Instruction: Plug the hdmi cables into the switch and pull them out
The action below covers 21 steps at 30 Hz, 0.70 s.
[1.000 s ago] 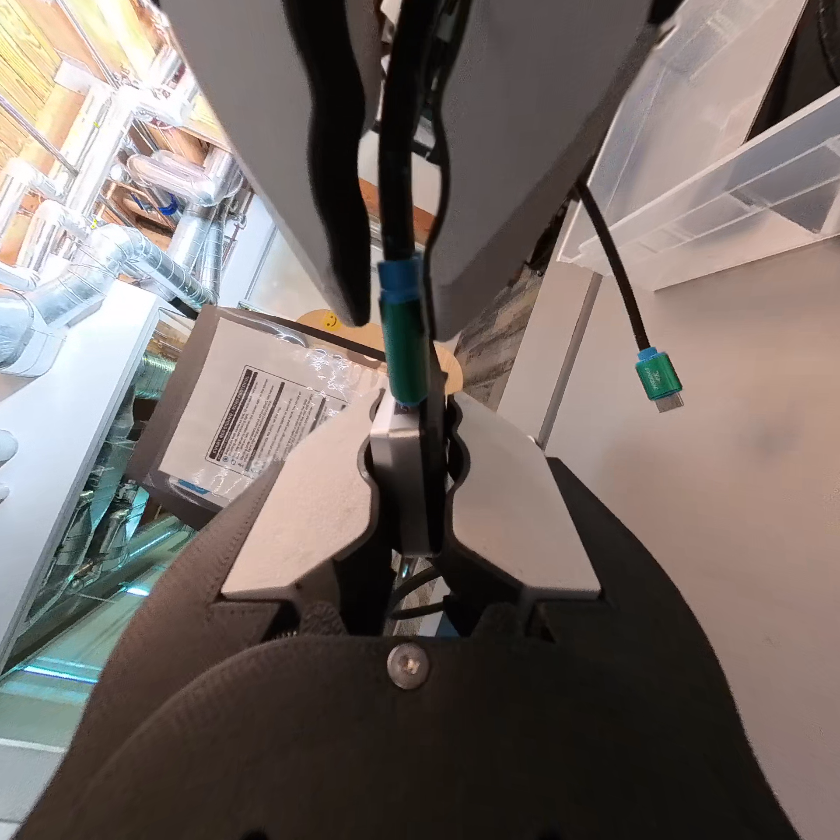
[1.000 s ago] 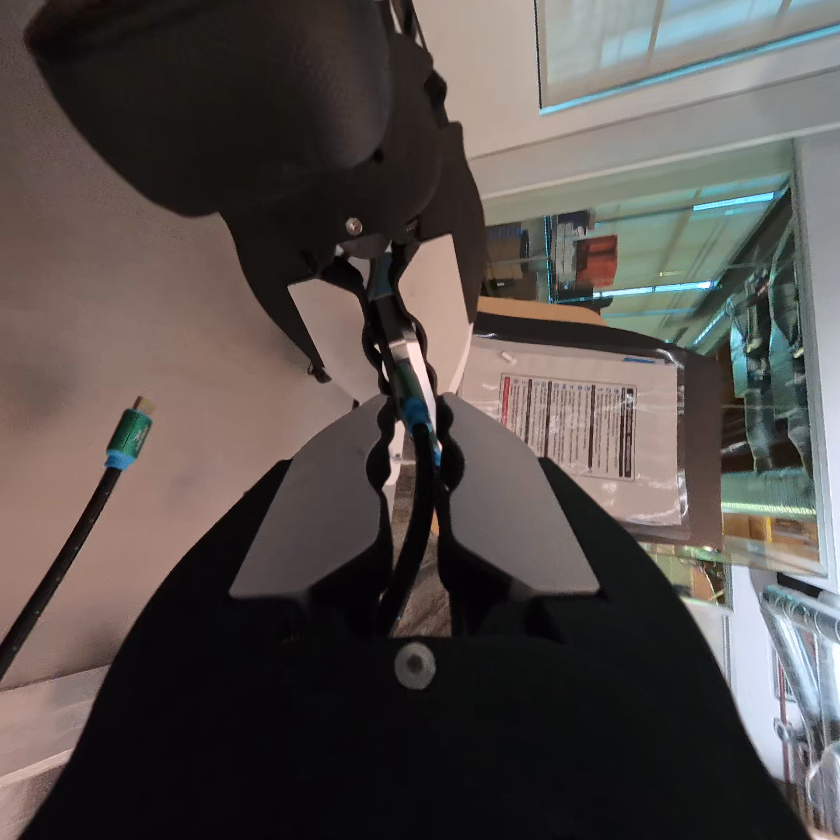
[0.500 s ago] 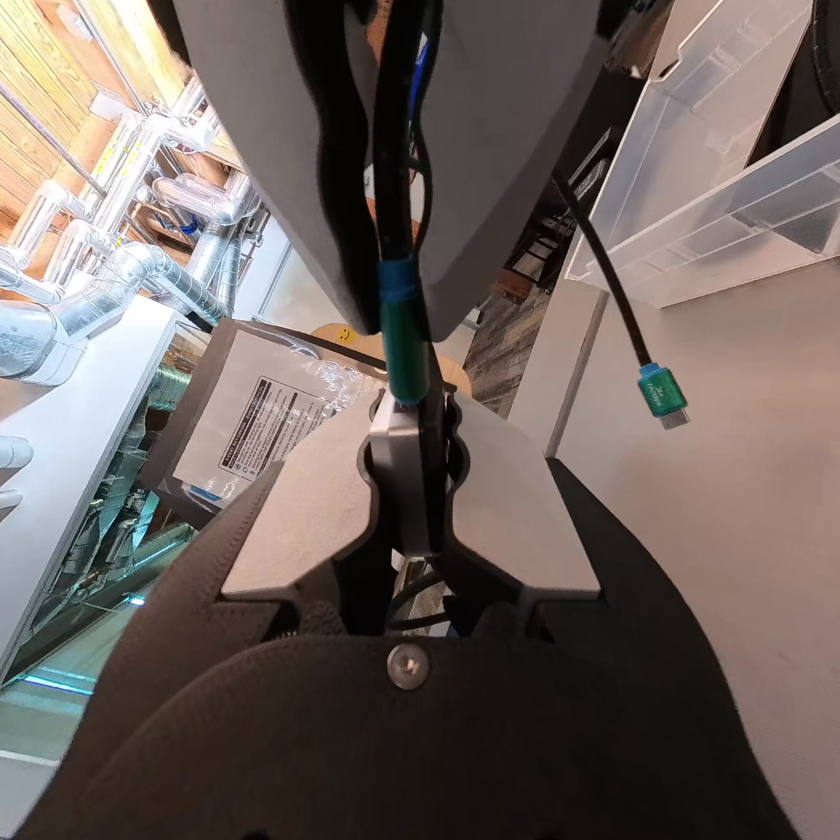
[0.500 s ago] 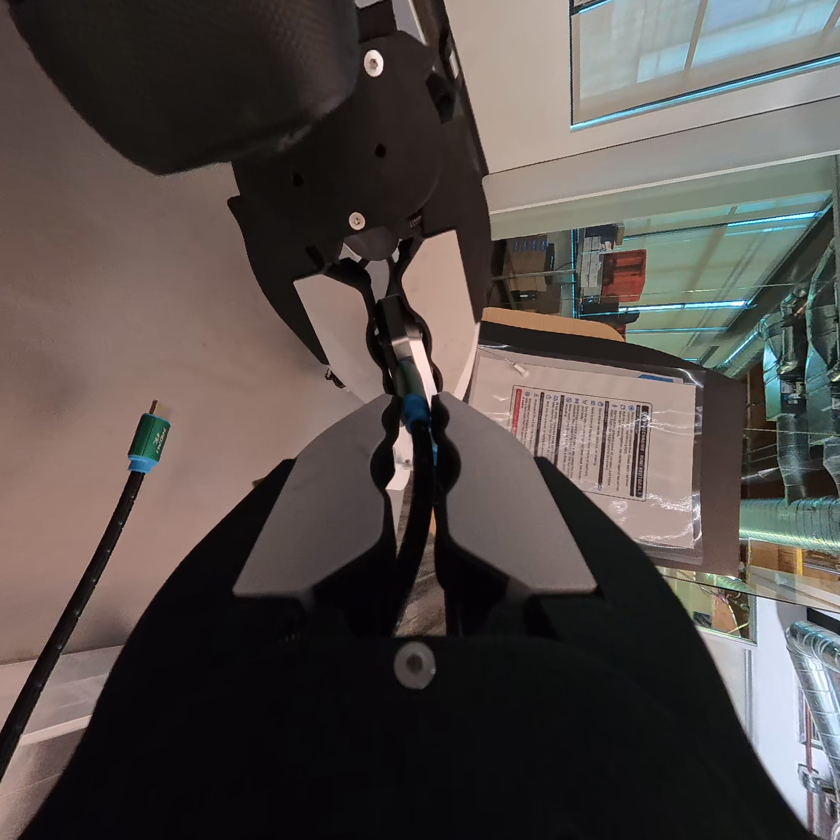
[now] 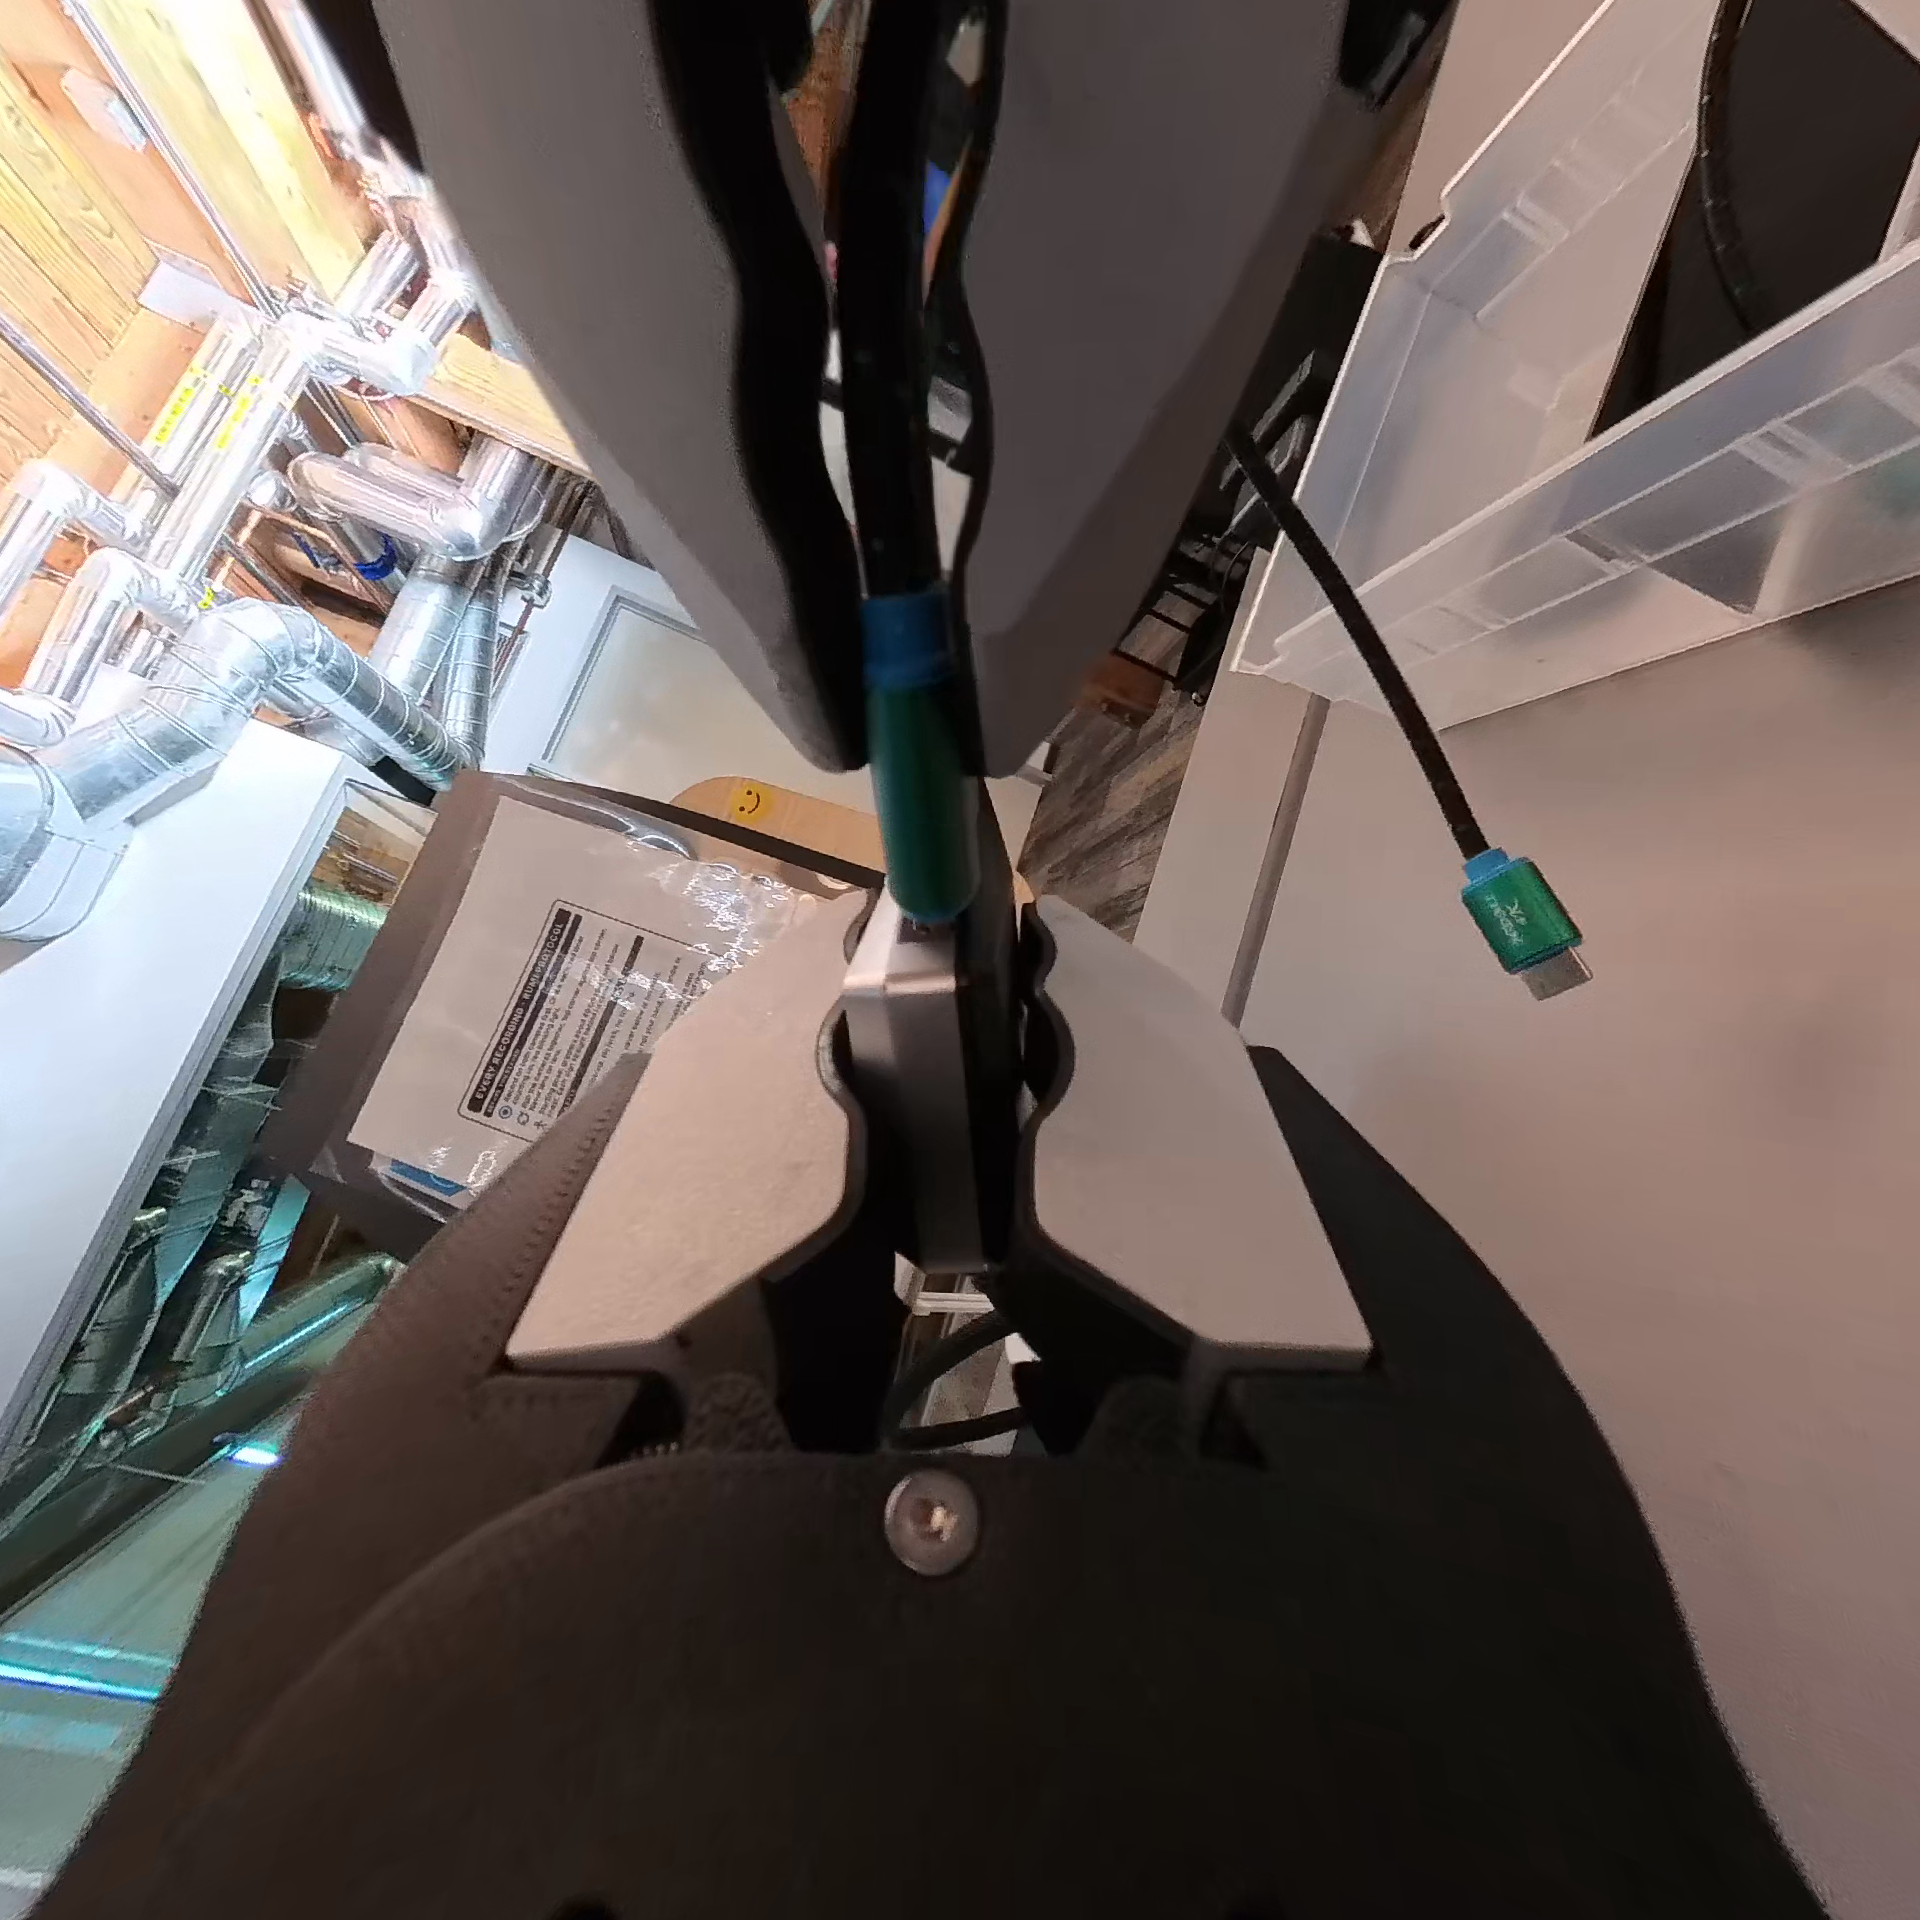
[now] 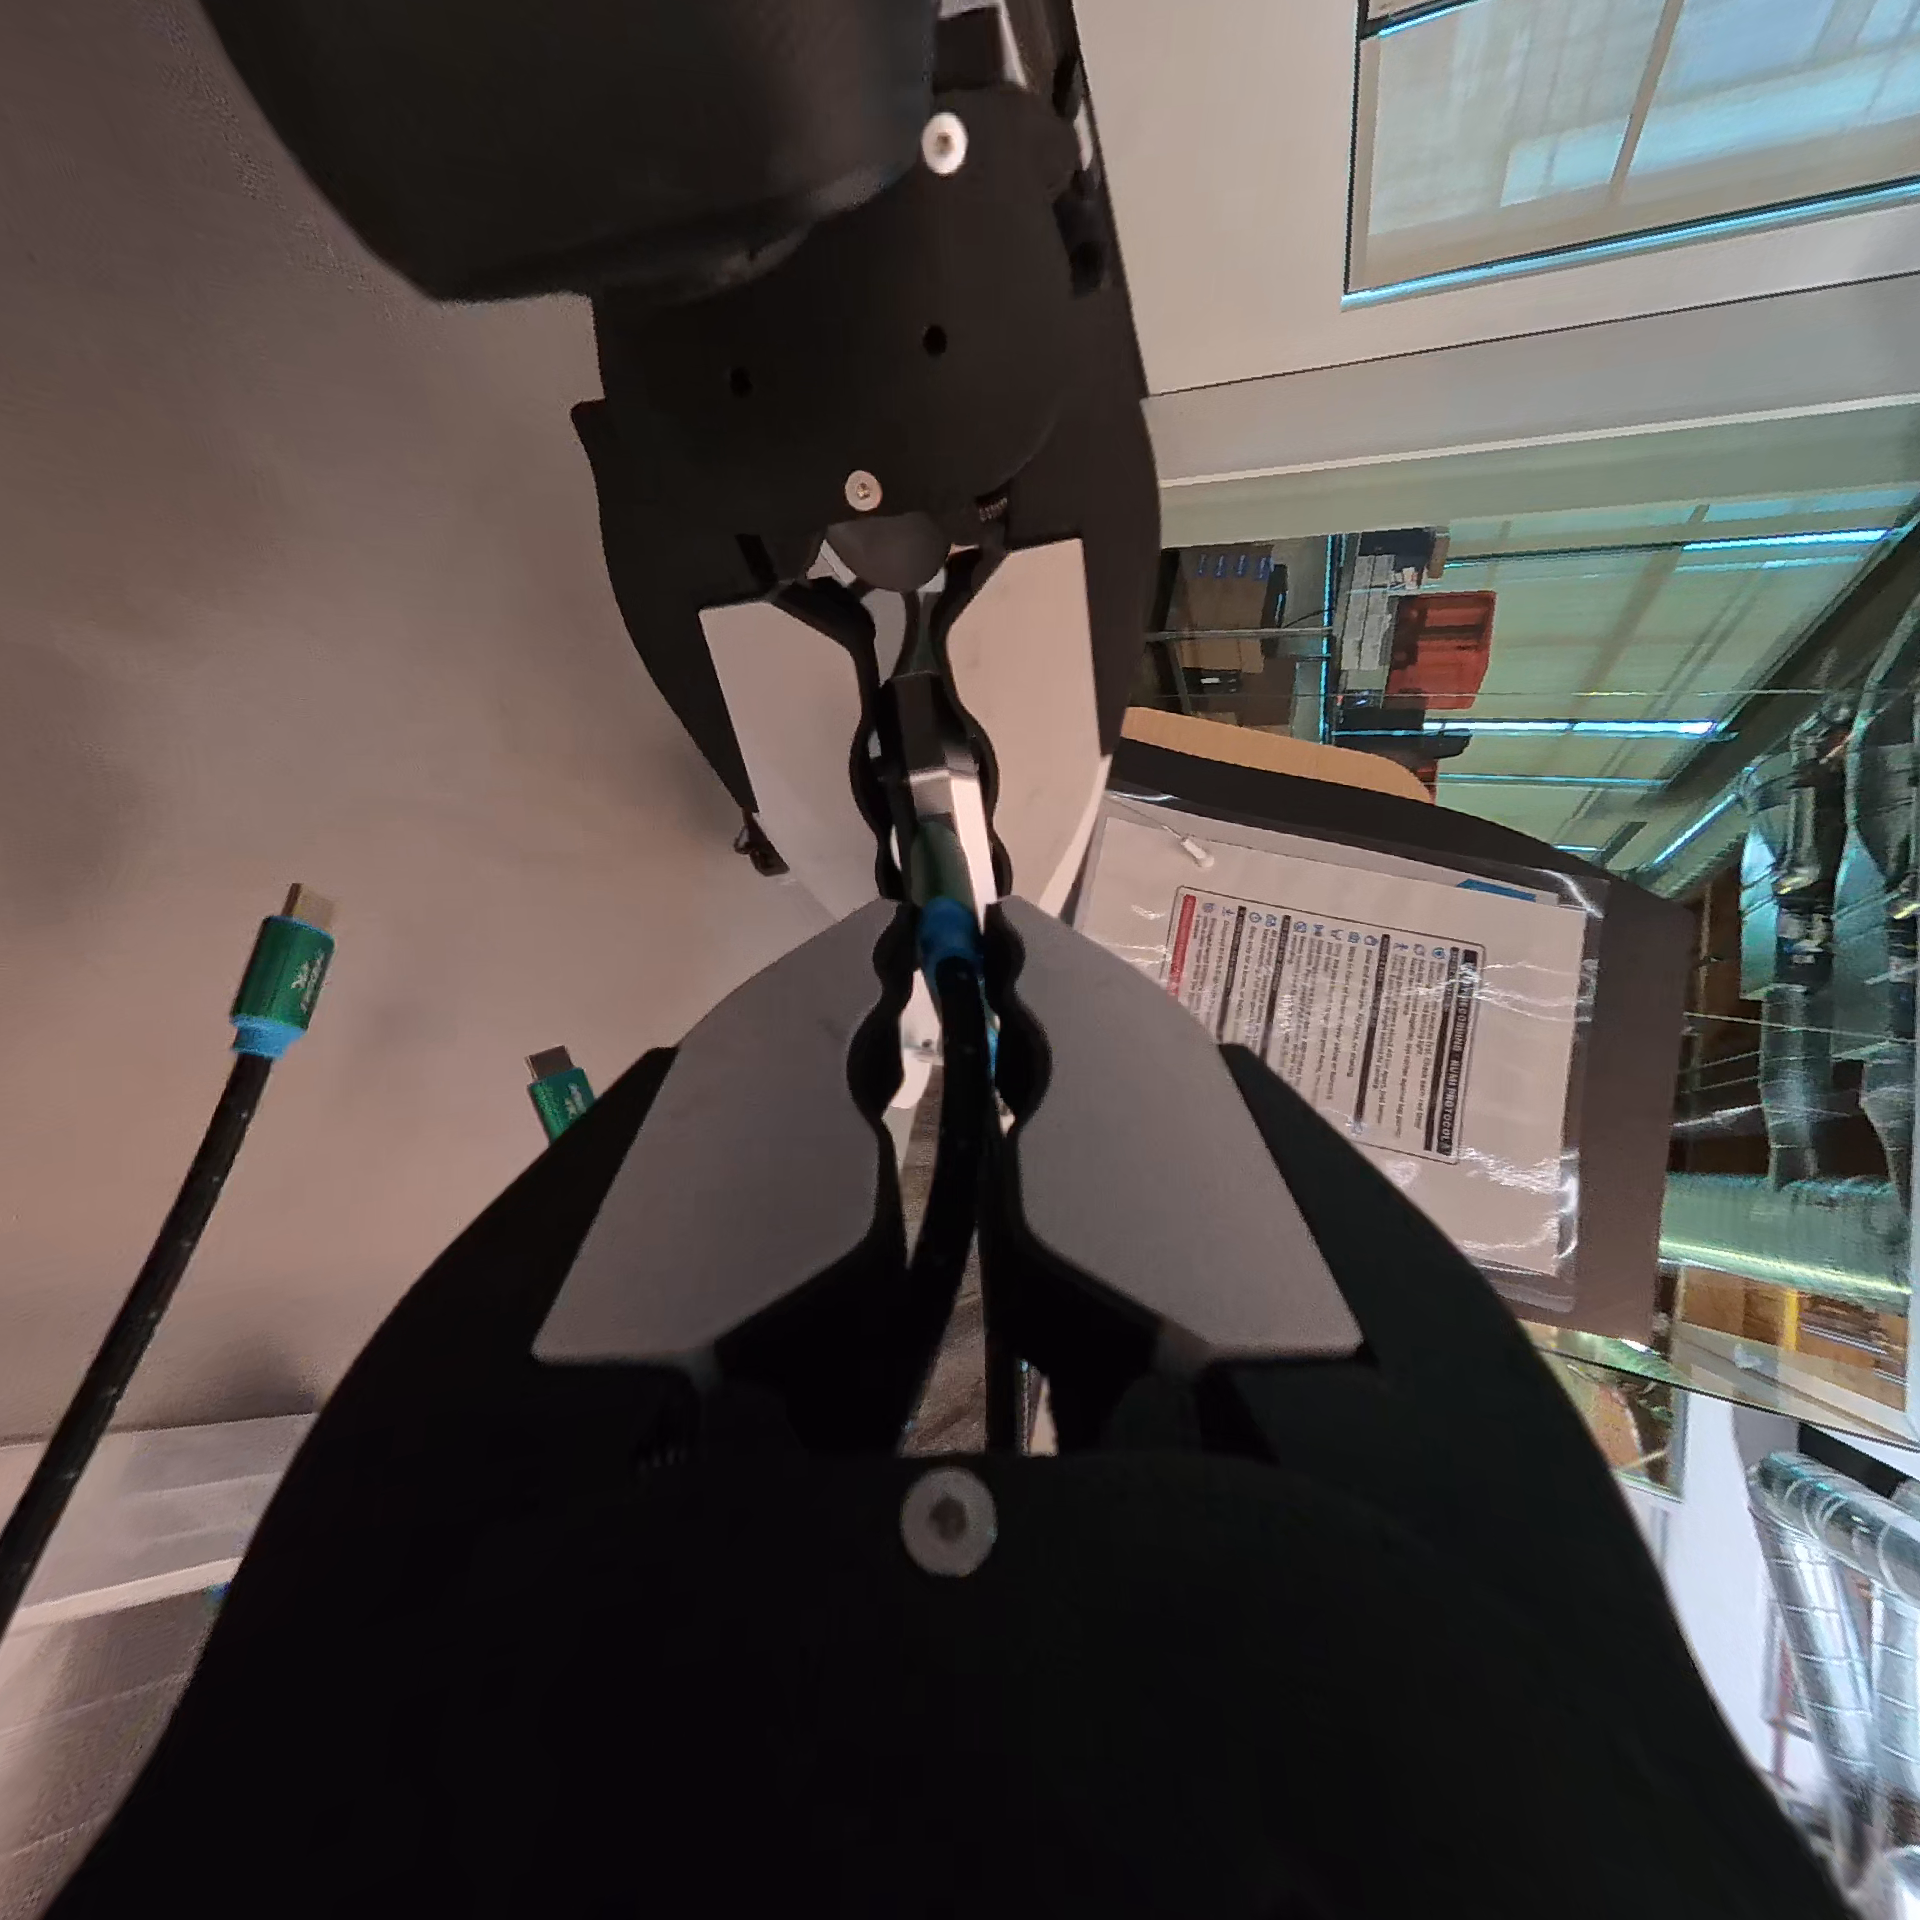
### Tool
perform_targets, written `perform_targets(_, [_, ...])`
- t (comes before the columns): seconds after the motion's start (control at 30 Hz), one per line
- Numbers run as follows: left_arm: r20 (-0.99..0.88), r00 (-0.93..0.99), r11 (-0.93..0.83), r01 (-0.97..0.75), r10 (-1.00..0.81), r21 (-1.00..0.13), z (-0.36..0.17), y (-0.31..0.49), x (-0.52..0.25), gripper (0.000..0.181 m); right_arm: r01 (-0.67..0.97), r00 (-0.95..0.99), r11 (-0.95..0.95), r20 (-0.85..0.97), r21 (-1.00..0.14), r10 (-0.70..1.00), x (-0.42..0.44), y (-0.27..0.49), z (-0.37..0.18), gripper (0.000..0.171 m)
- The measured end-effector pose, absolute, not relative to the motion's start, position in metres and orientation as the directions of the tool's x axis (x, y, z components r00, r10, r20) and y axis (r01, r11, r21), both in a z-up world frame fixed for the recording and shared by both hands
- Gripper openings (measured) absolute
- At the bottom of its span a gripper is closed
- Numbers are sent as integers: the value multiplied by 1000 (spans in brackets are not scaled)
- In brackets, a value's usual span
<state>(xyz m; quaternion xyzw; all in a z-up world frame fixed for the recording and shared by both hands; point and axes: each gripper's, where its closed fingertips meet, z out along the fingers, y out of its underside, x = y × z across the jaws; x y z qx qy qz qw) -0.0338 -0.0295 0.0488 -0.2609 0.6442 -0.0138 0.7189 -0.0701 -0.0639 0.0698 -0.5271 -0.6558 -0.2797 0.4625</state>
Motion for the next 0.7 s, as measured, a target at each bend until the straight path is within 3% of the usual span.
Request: perform_targets(0.7, [-926,144,872,-312,-348,-376,45,-30,-31,24,967,-3,231,898,-110,439,-65,-58,63,13])
